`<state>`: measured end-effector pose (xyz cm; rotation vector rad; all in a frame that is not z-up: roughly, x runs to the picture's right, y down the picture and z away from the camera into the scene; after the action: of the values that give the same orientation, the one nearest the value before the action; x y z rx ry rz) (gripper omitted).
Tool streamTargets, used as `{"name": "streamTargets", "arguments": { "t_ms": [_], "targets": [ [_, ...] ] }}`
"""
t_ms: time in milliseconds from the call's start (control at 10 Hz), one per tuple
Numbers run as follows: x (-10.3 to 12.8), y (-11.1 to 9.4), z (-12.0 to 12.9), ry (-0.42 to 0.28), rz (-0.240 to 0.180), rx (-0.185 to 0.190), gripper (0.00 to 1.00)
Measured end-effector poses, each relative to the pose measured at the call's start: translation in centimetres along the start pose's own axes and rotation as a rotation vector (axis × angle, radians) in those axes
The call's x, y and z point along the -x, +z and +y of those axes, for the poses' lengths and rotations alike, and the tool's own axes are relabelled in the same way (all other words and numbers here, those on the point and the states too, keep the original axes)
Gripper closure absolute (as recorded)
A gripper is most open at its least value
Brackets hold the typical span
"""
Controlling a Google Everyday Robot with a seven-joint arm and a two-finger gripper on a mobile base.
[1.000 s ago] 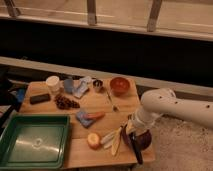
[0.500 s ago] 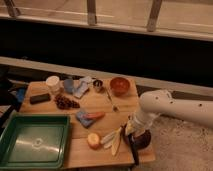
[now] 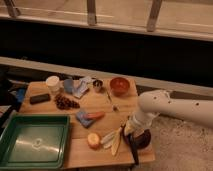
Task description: Place brush in purple bowl
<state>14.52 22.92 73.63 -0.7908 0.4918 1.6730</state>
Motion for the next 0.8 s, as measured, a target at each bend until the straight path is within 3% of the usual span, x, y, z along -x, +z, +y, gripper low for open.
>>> {"name": "streamTargets", "arguments": {
  "t_ms": [100,400,800],
  "targets": [
    [0.0,0.0,0.0,-0.002,0.000,0.001,0.21],
    [0.3,-0.4,0.4,-0.012,-0.007,0.002,0.20],
    [1.5,-2.6,0.9,-0.023,-0.061,-0.002,0.20]
  ]
}}
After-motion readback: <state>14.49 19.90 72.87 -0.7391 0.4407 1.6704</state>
